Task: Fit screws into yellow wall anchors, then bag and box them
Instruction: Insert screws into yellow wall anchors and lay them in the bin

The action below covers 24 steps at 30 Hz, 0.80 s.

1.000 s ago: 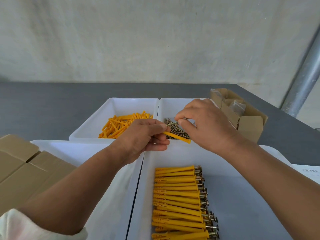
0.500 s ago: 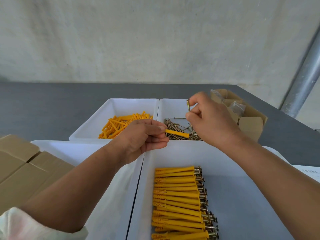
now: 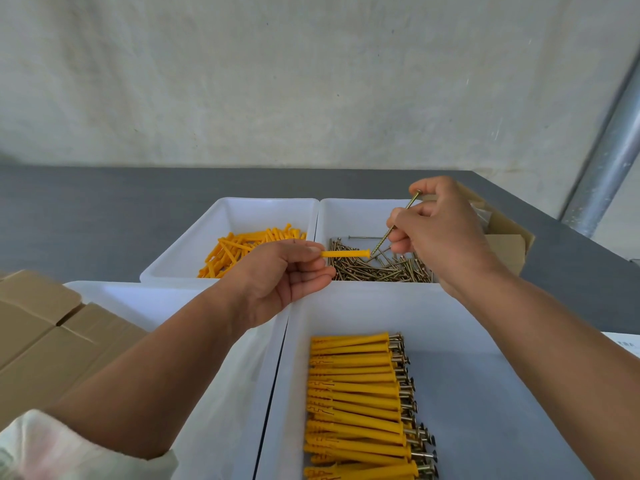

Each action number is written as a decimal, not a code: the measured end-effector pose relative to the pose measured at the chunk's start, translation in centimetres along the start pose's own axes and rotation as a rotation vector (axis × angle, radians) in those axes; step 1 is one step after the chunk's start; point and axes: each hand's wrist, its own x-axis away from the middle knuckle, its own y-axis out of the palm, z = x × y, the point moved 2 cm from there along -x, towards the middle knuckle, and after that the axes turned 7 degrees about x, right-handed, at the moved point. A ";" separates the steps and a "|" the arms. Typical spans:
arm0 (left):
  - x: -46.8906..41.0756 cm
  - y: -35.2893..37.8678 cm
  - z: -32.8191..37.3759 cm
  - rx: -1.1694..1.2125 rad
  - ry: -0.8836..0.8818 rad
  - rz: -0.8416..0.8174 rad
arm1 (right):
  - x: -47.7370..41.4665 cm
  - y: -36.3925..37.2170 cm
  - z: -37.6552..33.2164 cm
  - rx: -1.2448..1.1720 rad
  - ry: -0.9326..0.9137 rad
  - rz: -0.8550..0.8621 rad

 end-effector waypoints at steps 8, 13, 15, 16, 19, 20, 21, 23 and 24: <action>0.1 0.0 0.0 0.016 -0.007 0.002 | 0.0 0.4 0.2 -0.070 0.038 -0.017; 0.0 0.0 0.1 0.042 -0.008 0.005 | 0.0 0.4 0.1 -0.182 0.122 -0.029; 0.0 0.0 0.0 0.064 -0.009 0.012 | 0.0 0.4 0.0 -0.233 0.153 -0.036; 0.0 0.0 0.0 0.075 -0.009 0.018 | 0.1 0.4 -0.1 -0.255 0.167 -0.039; 0.0 0.0 0.1 0.089 -0.004 0.025 | 0.3 0.4 -0.3 -0.301 0.186 -0.056; 0.0 0.0 0.0 0.087 -0.003 0.022 | 0.3 0.4 -0.4 -0.311 0.188 -0.061; 0.0 0.0 0.0 0.083 -0.003 0.020 | 0.4 0.4 -0.5 -0.319 0.191 -0.065; 0.0 0.0 0.0 0.079 -0.003 0.018 | 0.5 0.4 -0.6 -0.331 0.204 -0.073; -0.1 0.0 0.0 0.079 -0.002 0.017 | 0.5 0.5 -0.7 -0.340 0.214 -0.078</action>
